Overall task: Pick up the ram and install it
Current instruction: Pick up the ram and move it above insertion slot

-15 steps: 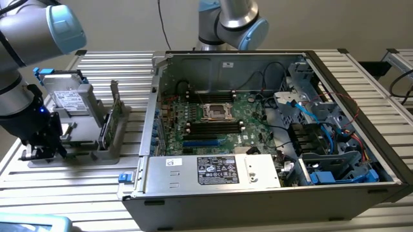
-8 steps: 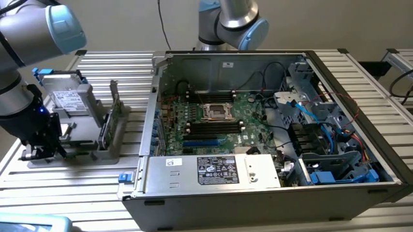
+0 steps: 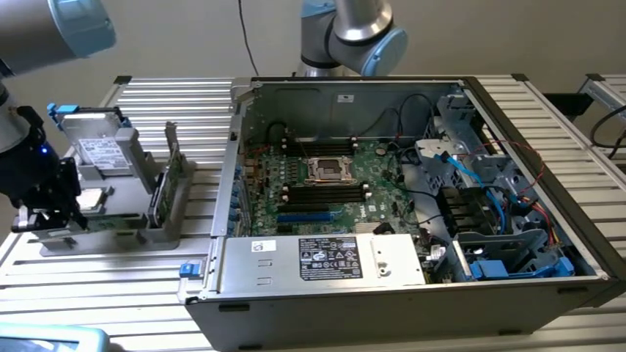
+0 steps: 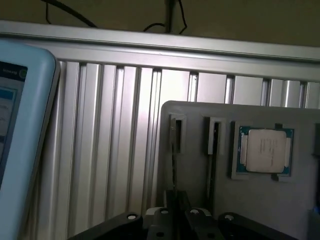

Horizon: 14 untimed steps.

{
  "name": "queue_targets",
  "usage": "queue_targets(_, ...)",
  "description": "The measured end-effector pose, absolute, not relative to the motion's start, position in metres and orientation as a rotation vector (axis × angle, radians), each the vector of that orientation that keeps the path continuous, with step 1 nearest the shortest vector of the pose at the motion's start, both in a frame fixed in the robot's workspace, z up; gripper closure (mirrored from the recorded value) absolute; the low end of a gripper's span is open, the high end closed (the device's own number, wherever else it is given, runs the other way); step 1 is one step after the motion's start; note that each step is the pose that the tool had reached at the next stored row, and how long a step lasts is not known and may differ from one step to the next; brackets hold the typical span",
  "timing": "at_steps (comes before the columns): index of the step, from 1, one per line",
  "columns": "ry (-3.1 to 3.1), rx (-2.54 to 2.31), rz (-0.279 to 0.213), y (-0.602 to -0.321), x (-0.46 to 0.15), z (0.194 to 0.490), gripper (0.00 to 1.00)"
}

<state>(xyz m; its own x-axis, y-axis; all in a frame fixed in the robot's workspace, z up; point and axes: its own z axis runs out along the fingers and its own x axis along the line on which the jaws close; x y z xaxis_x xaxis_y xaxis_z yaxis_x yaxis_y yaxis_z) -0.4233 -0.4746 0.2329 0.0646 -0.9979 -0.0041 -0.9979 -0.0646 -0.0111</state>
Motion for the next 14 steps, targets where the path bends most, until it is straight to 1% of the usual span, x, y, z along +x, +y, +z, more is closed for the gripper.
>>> queue_targets(14, 2.165, -2.262, -0.006, -0.479, -0.424, 0.296, 0.85)
